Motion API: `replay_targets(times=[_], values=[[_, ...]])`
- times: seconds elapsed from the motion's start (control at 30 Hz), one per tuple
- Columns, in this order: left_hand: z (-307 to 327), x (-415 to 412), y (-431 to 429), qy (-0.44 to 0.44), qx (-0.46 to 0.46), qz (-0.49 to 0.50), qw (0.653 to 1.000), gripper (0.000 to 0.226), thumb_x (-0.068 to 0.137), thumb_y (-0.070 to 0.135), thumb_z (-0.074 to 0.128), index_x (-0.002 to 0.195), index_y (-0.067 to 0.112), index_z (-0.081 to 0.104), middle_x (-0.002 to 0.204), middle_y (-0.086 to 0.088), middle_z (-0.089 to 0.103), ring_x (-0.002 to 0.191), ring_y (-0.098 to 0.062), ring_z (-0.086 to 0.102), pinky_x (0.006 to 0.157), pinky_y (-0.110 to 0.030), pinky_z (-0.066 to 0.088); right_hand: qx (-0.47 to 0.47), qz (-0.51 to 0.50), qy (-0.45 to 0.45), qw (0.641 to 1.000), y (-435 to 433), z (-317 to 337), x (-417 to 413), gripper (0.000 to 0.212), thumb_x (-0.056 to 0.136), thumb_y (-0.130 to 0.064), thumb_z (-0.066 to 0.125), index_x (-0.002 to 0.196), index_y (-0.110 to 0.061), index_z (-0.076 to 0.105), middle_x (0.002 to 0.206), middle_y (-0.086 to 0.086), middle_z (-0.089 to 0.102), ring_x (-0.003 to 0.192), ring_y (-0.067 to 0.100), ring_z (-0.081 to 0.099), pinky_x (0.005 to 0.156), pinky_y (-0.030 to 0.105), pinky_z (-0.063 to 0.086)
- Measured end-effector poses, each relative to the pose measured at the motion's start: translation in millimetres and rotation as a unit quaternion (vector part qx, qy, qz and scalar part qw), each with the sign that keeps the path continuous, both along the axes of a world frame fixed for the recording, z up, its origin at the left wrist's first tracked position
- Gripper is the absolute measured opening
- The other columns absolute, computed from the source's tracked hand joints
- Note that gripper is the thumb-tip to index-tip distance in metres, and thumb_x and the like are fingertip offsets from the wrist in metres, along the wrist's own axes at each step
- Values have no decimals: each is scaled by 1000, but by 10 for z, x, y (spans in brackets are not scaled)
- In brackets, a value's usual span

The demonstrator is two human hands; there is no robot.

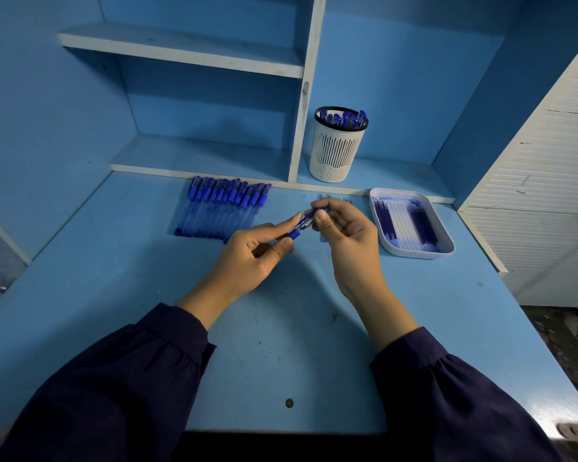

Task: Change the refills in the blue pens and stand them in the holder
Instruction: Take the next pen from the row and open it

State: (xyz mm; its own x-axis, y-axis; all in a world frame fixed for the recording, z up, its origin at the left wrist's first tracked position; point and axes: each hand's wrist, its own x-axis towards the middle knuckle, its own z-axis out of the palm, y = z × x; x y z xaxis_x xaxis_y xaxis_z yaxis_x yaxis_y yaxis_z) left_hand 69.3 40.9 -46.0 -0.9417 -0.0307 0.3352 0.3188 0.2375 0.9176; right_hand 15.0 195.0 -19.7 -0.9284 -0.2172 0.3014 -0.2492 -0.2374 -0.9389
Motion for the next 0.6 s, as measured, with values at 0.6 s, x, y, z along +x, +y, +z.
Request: replay_targets(times=[0.6], values=[[-92, -67, -98, 126, -83, 217, 964, 25, 92, 18, 69, 117, 19, 71, 106, 7, 72, 89, -14, 67, 75, -37, 57, 415, -57, 127, 899, -25, -281, -131, 16, 80, -11, 74, 96, -11, 75, 89, 6, 66, 74, 13, 58, 73, 15, 46]])
